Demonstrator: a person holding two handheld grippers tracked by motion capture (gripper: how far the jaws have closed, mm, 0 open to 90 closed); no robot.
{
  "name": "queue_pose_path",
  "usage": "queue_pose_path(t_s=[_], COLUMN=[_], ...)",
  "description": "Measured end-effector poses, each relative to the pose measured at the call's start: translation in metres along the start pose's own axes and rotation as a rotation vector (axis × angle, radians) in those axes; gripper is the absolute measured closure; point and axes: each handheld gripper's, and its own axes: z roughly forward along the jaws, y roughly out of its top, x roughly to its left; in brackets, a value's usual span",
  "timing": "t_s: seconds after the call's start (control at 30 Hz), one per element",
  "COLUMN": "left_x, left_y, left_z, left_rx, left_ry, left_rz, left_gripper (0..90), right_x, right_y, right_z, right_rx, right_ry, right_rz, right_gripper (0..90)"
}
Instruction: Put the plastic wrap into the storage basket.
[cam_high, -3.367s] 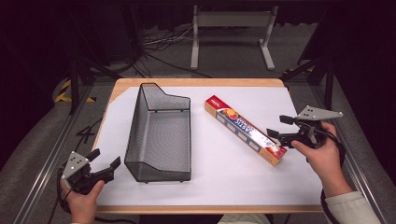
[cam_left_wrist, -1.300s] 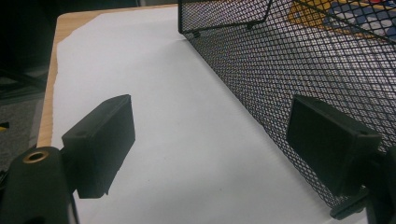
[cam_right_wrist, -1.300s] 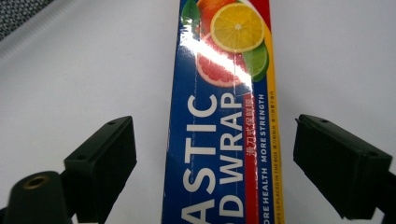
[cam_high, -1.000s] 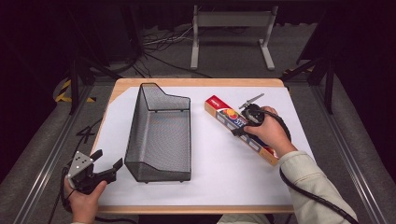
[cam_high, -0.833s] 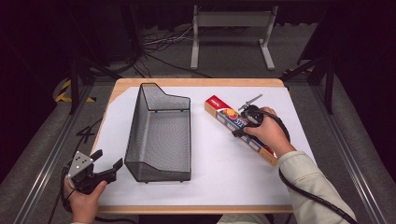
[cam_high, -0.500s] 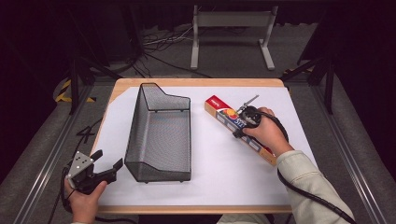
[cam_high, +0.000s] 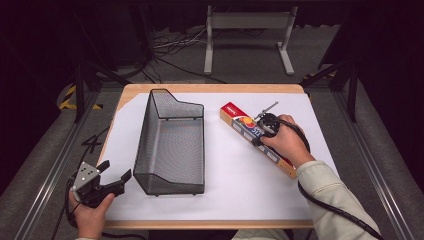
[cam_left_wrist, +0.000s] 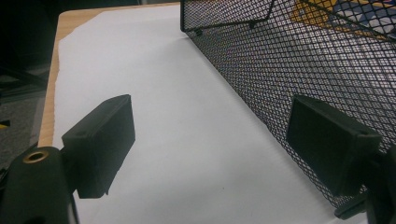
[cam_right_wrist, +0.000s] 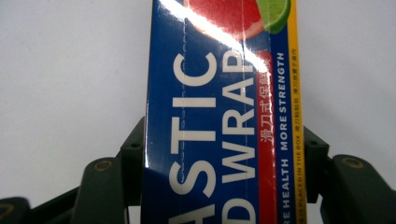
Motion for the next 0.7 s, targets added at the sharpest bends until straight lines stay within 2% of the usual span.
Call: queue_pose_path(t_s=[0.07,0.23,0.33,0.7], left_x=[0.000,0.000,0.000,0.000], left_y=[0.000,0.001,0.001,0.002], left_z=[0.000,0.001,0.002,0.004], left_rx=[0.001,0.000,-0.003,0.002], left_ry=[-0.002,-0.004,-0.001,0.001], left_rz=[0.000,0.003,0.000,0.002], left_gripper=[16.3,16.3,16.3,16.3], right_x=[0.001,0.003,0.006,0.015], right_y=[0.000,0.003,0.004,0.010], right_z=[-0.004,-0.018,-0.027,-0.059], right_rx=[-0.005,-0.027,-0.037,-0.054], right_ry=[-0.004,0.001,0.003,0.021], right_rz=[-0.009,0.024,0.020,0.057], right_gripper=[40.3,40.2,40.3,40.2])
